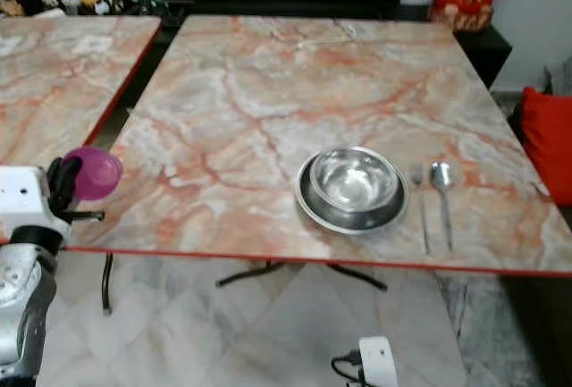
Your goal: Setting the table
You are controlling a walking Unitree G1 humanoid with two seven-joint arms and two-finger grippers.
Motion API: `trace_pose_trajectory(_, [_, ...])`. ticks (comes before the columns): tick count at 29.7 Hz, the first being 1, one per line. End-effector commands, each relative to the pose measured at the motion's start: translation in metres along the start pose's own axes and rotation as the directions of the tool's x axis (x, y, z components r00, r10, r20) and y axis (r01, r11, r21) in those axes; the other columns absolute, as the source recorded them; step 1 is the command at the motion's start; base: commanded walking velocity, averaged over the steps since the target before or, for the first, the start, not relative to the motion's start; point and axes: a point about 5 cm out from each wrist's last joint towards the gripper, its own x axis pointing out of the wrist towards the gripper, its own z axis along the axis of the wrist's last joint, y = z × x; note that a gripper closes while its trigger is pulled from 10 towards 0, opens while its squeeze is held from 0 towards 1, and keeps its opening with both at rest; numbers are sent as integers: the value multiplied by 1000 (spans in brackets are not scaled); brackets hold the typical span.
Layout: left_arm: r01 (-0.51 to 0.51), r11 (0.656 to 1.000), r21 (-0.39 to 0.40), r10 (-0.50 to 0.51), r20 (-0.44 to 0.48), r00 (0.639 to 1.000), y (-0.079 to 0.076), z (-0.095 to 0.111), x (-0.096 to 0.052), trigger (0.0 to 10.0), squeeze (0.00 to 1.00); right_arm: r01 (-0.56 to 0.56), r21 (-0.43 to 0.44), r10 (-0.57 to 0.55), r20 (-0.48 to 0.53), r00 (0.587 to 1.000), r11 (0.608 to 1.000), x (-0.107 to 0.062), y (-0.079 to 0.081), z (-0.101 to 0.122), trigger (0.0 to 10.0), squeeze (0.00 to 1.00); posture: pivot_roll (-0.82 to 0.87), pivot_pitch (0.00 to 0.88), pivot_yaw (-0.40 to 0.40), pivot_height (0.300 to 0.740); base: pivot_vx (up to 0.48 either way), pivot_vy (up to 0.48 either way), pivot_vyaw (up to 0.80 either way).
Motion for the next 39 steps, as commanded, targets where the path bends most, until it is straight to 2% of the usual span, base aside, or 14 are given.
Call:
trace_pose_trajectory(1, [24, 1000, -1, -24, 6, 1000, -4, 3, 0, 10000, 0, 10, 14, -10, -25, 1000, 1000, -2, -2, -8, 10000, 0, -22, 114, 42, 740, 0, 0, 0])
trace_pose_trajectory(5, [18, 999, 27, -18, -1, 1000, -2, 2, 0, 10000, 0, 10, 9, -9, -25, 1000, 1000, -2, -3, -8, 10000, 0, -18, 113, 41, 740, 0, -238, 0])
trace_pose_trajectory(9, [6, 1000, 0, -6, -3, 1000, -3, 1, 1, 10000, 0, 11, 7, -11, -26, 1000, 1000, -2, -3, -8, 10000, 0, -22, 113, 41, 740, 0, -444, 0])
trace_pose_trajectory(30, [66, 996, -52, -67, -17, 998, -10, 1, 1, 10000, 0, 12, 10, -12, -25, 1000, 1000, -2, -3, -8, 10000, 0, -19, 118, 39, 740, 0, 0, 0])
trace_pose_trajectory(35, [85, 996, -14, -86, -16, 996, -12, 1, 1, 10000, 0, 15, 15, -14, -25, 1000, 1000, -2, -3, -8, 10000, 0, -23, 118, 40, 740, 0, 0, 0])
trace_pose_trajectory(39, [83, 996, -11, -83, -15, 996, -11, 1, 1, 10000, 0, 17, 17, -16, -25, 1000, 1000, -2, -3, -8, 10000, 0, -22, 117, 39, 740, 0, -472, 0])
